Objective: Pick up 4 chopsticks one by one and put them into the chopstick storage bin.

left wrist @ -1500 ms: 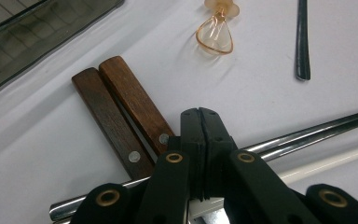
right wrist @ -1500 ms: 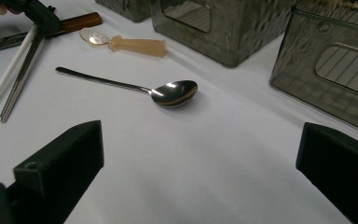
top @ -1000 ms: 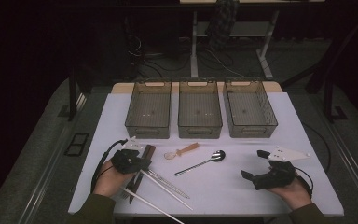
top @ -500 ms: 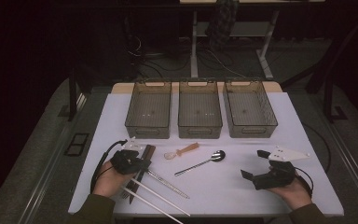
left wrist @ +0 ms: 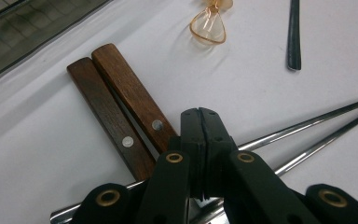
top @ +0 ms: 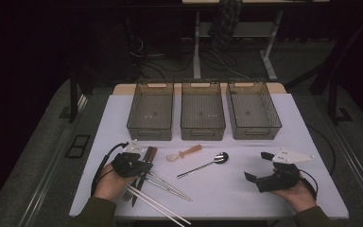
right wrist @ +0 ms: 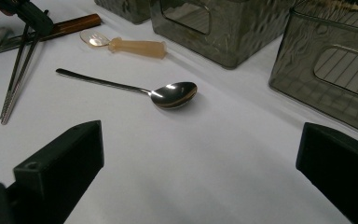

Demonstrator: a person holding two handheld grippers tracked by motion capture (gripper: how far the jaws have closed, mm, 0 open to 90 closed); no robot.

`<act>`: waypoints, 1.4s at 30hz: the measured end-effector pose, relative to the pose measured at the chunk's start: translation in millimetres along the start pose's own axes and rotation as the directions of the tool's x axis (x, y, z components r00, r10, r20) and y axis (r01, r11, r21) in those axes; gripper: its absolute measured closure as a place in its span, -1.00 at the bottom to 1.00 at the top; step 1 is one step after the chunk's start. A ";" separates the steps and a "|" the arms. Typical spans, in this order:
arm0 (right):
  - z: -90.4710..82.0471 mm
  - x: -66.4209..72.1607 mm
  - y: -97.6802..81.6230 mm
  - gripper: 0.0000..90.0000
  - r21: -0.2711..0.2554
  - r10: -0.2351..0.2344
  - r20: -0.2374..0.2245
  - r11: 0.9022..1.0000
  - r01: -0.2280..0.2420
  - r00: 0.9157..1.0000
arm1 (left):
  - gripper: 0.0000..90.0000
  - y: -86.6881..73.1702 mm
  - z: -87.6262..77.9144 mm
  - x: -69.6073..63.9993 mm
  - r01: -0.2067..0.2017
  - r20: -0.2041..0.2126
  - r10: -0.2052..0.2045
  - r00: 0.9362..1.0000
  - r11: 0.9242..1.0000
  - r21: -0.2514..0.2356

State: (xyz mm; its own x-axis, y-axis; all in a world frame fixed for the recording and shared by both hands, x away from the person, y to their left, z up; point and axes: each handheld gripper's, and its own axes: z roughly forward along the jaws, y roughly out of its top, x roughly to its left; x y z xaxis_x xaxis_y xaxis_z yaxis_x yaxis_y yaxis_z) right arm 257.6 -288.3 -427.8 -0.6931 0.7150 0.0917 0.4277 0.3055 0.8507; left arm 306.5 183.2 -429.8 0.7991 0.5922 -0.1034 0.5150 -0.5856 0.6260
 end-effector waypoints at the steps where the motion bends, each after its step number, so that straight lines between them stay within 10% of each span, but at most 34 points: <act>1: -0.1 -0.1 0.1 -0.99 0.000 0.001 0.000 1.000 -0.001 1.000 | 0.97 -0.1 -0.1 -0.2 0.001 0.000 -0.001 1.000 1.000 -0.001; 34: -0.6 -0.1 0.4 -0.99 -0.003 0.000 0.001 1.000 0.000 1.000 | 0.96 -3.5 -5.4 -4.9 -0.006 0.011 0.006 1.000 1.000 -0.001; 42: -0.2 -0.1 0.4 -0.99 -0.001 0.000 0.000 1.000 0.000 1.000 | 0.60 2.6 -6.0 -21.7 -0.067 0.081 0.070 0.994 0.997 -0.040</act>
State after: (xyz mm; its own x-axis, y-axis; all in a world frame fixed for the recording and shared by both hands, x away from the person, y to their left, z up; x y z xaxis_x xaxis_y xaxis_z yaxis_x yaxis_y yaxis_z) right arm 257.7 -288.3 -427.4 -0.6934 0.7147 0.0916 0.4269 0.3051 0.8513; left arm 288.6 172.2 -421.3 0.8558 0.5028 -0.1216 0.4473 -0.6011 0.6623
